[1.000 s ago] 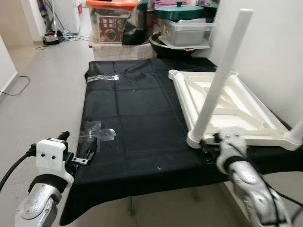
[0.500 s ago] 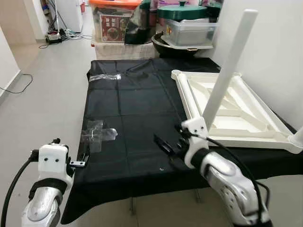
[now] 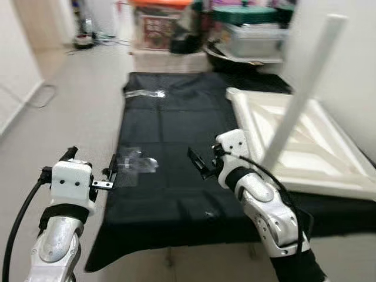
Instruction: Building children table
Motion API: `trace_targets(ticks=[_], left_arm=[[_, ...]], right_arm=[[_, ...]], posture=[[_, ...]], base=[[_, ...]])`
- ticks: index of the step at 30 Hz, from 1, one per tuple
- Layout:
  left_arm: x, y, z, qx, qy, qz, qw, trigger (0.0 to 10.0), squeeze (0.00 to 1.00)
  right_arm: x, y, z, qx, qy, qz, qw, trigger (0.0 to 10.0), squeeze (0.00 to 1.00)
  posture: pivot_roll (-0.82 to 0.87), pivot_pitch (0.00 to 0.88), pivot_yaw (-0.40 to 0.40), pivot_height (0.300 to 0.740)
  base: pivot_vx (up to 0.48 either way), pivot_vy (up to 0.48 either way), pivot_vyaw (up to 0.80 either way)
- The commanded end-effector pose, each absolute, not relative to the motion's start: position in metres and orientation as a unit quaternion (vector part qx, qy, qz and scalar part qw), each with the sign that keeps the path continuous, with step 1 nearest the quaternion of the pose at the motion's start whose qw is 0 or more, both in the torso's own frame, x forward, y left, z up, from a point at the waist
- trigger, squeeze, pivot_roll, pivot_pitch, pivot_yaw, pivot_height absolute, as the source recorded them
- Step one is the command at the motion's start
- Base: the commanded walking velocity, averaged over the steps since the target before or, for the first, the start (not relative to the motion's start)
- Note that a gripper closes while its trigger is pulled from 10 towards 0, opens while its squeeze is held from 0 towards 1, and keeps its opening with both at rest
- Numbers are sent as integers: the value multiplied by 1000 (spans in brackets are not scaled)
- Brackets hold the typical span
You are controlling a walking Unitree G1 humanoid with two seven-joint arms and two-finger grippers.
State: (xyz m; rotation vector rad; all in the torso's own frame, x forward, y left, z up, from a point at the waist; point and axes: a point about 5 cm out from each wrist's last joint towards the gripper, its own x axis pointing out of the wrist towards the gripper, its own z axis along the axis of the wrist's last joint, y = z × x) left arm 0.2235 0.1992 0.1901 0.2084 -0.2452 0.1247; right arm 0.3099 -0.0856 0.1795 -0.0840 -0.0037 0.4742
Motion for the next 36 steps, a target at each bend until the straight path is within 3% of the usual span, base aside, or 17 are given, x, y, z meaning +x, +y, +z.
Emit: trace_targets(ticks=[1, 12, 16, 21, 25, 29, 32, 33, 34, 35, 36], left_arm=[[228, 195, 191, 102, -129, 57, 985, 10000, 0], [233, 190, 195, 114, -140, 46, 982, 10000, 0], [234, 186, 194, 111, -141, 41, 983, 10000, 0], [235, 183, 191, 119, -135, 40, 983, 10000, 0], [236, 182, 190, 122, -134, 38, 983, 10000, 0], [236, 184, 188, 129, -131, 36, 982, 10000, 0], [236, 185, 187, 129, -129, 36, 982, 10000, 0], [236, 185, 186, 129, -128, 36, 983, 10000, 0], [236, 185, 186, 129, -128, 36, 983, 10000, 0], [236, 184, 185, 128, -126, 34, 983, 10000, 0], [236, 184, 185, 128, -126, 34, 983, 10000, 0]], right_arm=[[313, -90, 179, -53, -5, 223, 973, 10000, 0], [336, -94, 170, -66, 21, 149, 986, 10000, 0], [337, -96, 166, -66, 28, 140, 988, 10000, 0], [346, -118, 165, -35, 41, 53, 997, 10000, 0], [353, -154, 161, -14, 57, -39, 998, 10000, 0], [354, -239, 172, -38, 49, -184, 981, 10000, 0], [351, -262, 176, -49, 48, -211, 975, 10000, 0], [344, -292, 182, -66, 46, -244, 966, 10000, 0], [344, -292, 182, -66, 46, -244, 966, 10000, 0], [333, -326, 189, -81, 47, -291, 952, 10000, 0], [333, -326, 189, -81, 47, -291, 952, 10000, 0]], posture=[[51, 0, -58, 740], [65, 0, -67, 740], [65, 0, -69, 740], [58, 0, -69, 740], [57, 0, -68, 740], [39, 0, -61, 740], [39, 0, -61, 740], [23, 0, -55, 740], [23, 0, -55, 740], [13, 0, -51, 740], [13, 0, -51, 740]], base=[[458, 0, 0], [470, 0, 0], [0, 0, 0], [0, 0, 0], [0, 0, 0], [0, 0, 0], [0, 0, 0], [0, 0, 0], [0, 0, 0], [0, 0, 0], [0, 0, 0]])
